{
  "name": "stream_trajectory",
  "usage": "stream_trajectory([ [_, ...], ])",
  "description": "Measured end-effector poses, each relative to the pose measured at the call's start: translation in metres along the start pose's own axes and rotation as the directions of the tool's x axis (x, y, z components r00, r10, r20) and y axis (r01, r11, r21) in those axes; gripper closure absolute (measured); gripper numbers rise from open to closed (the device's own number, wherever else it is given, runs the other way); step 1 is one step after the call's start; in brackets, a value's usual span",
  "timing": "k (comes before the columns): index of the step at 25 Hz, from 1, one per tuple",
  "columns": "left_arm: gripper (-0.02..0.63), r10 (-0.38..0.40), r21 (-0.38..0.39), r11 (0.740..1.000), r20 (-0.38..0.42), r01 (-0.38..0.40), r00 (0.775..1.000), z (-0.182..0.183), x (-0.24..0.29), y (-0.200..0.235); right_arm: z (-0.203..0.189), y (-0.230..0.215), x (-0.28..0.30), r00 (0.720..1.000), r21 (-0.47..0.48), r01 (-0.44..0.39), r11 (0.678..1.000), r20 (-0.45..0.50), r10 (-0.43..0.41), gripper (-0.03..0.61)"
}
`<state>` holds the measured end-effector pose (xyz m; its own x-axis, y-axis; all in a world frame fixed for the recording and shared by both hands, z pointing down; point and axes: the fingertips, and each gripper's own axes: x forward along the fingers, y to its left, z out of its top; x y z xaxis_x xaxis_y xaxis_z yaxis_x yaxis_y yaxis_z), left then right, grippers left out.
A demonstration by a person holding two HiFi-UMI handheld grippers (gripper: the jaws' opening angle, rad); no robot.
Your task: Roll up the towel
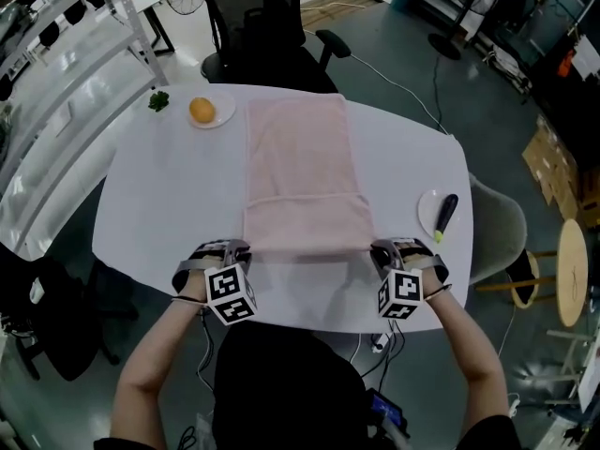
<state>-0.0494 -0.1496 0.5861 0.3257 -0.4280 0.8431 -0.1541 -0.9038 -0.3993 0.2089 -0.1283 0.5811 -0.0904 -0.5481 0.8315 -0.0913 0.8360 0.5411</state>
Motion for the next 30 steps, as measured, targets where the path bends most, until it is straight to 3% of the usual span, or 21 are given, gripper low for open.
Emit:
stream_trajectory([
  [6,0.574,0.034,0.048,0.998,-0.025,-0.032,0.999,-0.005,-0.031,-0.02,0.011,0.021,-0.029,0.999,-0.048,0.028,0.998,0.035,-0.026,0.549],
  [16,0.574,-0.017,0.008,1.0,-0.062,0.018,0.998,-0.028,-0.056,-0.106,0.02,0.103,-0.056,0.997,-0.127,-0.051,0.991,0.055,0.058,0.549],
  [23,0.574,-0.083,-0.041,0.996,-0.074,0.08,0.994,-0.041,-0.048,-0.138,0.02,0.139,-0.048,0.99,-0.091,-0.136,0.987,0.034,0.139,0.549],
  [30,0.571,-0.17,-0.058,0.984,-0.059,0.167,0.984,-0.038,-0.049,-0.131,0.025,0.131,-0.046,0.967,-0.037,-0.251,0.967,0.043,0.252,0.545],
])
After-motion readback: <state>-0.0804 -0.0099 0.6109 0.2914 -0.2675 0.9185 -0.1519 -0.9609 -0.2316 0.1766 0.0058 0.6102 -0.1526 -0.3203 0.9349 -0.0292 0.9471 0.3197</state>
